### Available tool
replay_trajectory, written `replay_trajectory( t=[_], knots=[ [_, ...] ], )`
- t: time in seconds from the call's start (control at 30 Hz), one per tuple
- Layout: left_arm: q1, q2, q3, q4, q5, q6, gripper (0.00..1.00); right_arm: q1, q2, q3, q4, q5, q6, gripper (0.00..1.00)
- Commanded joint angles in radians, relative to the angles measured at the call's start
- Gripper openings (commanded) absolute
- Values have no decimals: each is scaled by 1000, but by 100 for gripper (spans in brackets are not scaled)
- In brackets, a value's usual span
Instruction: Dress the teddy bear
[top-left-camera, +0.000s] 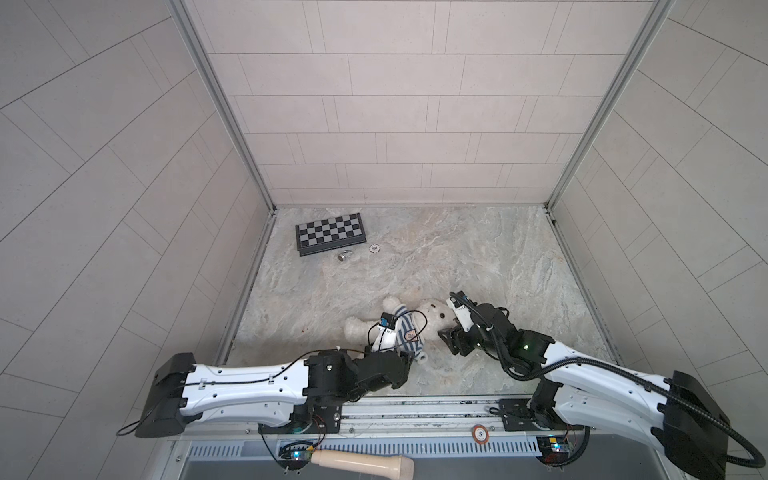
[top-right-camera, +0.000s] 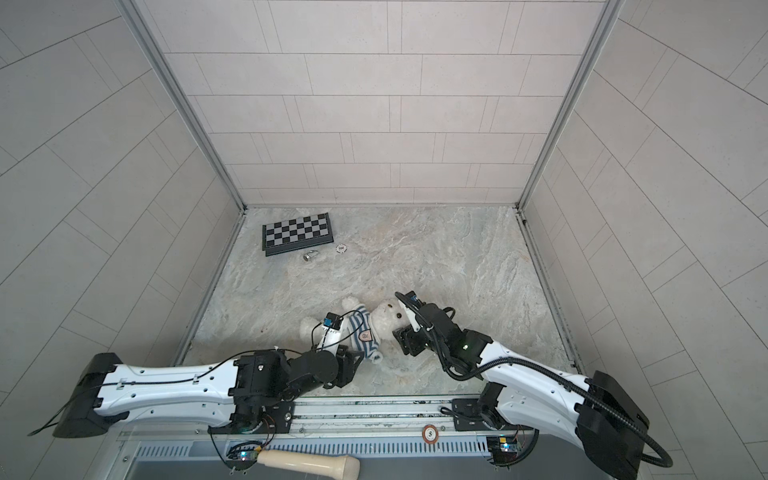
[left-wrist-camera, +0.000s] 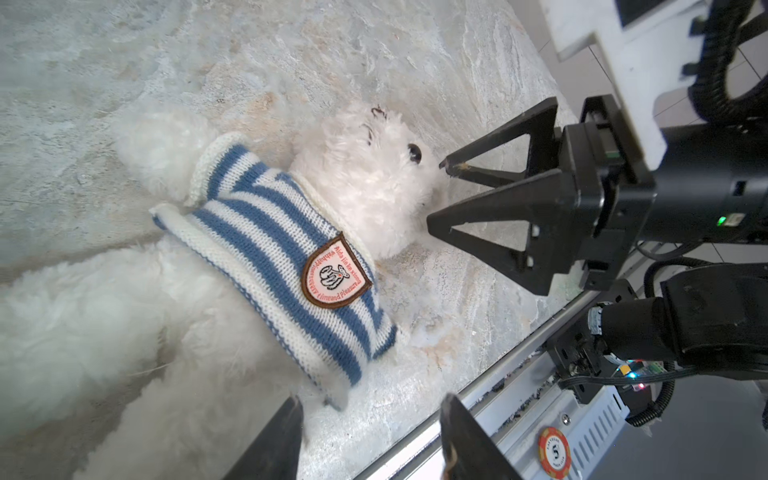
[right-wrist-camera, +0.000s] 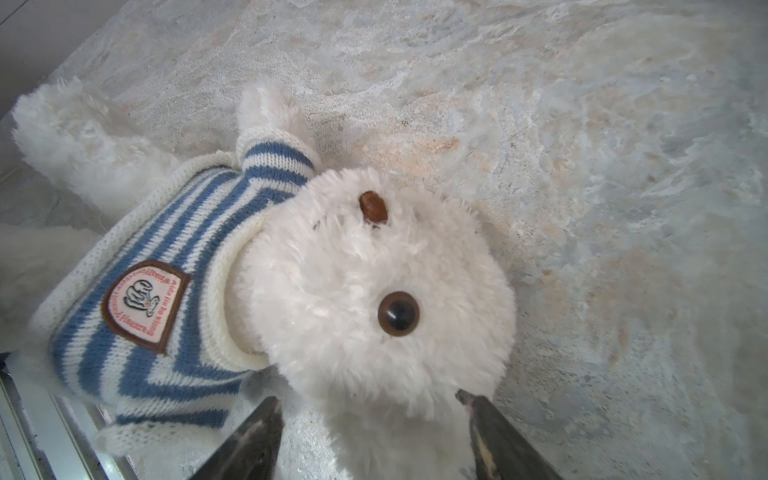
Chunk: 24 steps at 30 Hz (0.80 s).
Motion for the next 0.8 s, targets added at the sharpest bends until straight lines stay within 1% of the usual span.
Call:
replay_trajectory(
  t=[0.0,0.1,0.2,0.27,0.3,0.33,0.43,0.57,0.73,0.77],
  knots=[
    [26,-5,-52,55,-41,-22,57,-3,74,-5,94,1,15,71],
    [97,-11,-116,148,15,1,55,-5,132,-9,148,-13,23,70],
    [167,9,-134,190,68,55,53,-5,173,-7,172,-34,40,64],
    [211,37,-137,210,93,92,51,-5,193,-16,198,-35,47,56],
    [236,48,-143,227,140,106,49,-5,201,-20,218,-40,49,51],
    [260,55,-149,245,162,121,48,-5,204,-20,228,-44,46,44],
    [323,61,-164,266,206,158,42,-4,203,-6,212,-46,55,29],
    [386,39,-184,266,237,206,40,20,180,-8,191,-45,72,20],
    [460,5,-214,274,261,275,37,77,145,-24,183,-40,102,1],
    [469,3,-219,282,265,287,37,90,133,-25,178,-39,109,0]
  ],
)
